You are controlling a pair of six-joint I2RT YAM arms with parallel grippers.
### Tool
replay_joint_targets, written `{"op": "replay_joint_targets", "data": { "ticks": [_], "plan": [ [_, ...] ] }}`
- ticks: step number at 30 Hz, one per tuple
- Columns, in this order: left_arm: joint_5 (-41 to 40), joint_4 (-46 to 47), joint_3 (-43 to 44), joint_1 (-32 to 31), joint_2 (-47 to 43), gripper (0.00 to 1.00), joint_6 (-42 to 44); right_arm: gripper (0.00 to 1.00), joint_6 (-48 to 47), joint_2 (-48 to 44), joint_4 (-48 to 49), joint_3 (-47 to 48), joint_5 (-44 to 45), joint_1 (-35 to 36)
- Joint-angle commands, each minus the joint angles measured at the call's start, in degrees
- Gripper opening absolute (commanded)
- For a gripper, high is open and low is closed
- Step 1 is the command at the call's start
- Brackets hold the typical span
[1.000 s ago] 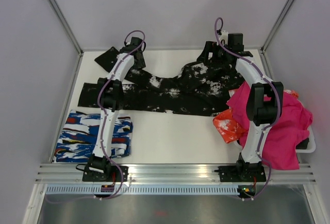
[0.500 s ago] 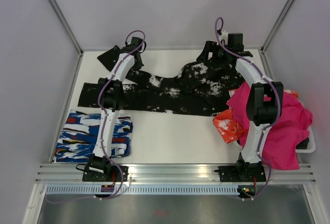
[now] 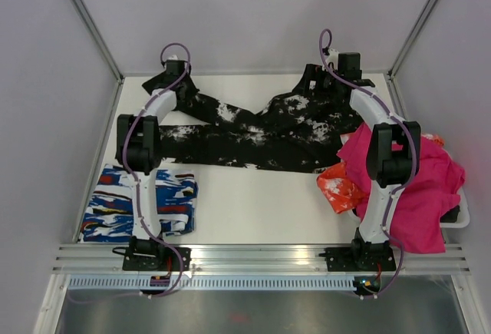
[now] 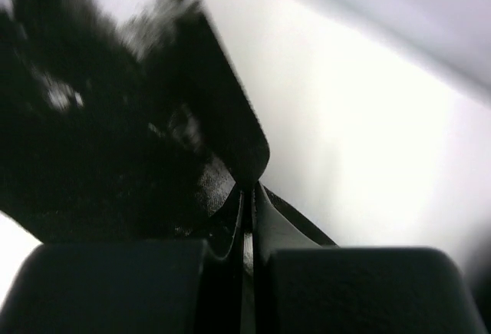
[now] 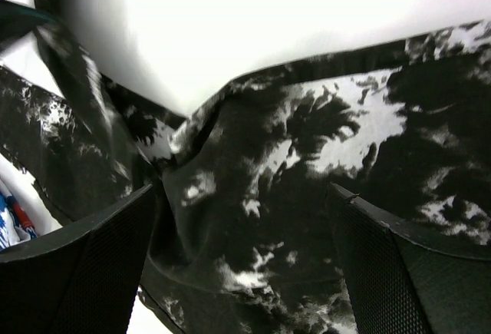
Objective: Fold and stack the trousers
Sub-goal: Flatten the trousers out
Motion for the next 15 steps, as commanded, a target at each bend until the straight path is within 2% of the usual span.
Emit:
{"op": "replay_joint_targets", "data": {
  "ticks": [1,3,4,8,9,10,11,12,14,15],
  "plan": [
    [5.94,33.69,-11.77,1.56,-13.71,0.02,-2.37,0.96,0.94,0.27,2.50,-1.04,-0.33,-0.06],
    [7.96,41.44,-17.52,1.82,-17.93,0.02,-3.07,0.96,1.37,0.71,2.59,-1.48,0.20,-0.06],
    [8.23,48.43,-23.03,2.17,-18.73,0.02,-3.42,0.96,1.55,0.97,2.59,-1.57,0.55,-0.06],
    [9.37,56.13,-33.00,2.26,-20.93,0.02,-6.75,0.96,1.90,2.90,1.01,-1.48,5.54,-0.06],
    [9.98,58.94,-38.41,2.26,-21.54,0.02,-7.81,0.96,1.64,3.26,0.05,-1.48,6.87,-0.06],
    [9.82,63.23,-41.86,2.18,-21.81,0.02,-9.13,0.96,1.73,3.61,-0.31,-1.48,8.54,-0.06],
    [9.03,75.71,-45.81,1.91,-21.90,0.02,-11.92,0.96,1.99,4.57,-0.75,-1.40,11.86,-0.06],
    [7.02,82.19,-52.55,1.74,-21.38,0.02,-13.52,0.97,2.34,5.19,-1.89,-1.05,13.37,-0.06],
    [6.04,91.79,-56.99,1.47,-20.76,0.02,-14.94,0.97,3.04,6.42,-3.03,-0.17,15.66,-0.14],
    [5.95,93.66,-59.28,1.47,-21.02,0.02,-15.55,0.96,3.39,7.38,-3.65,0.53,17.59,-0.06]
  ]
}}
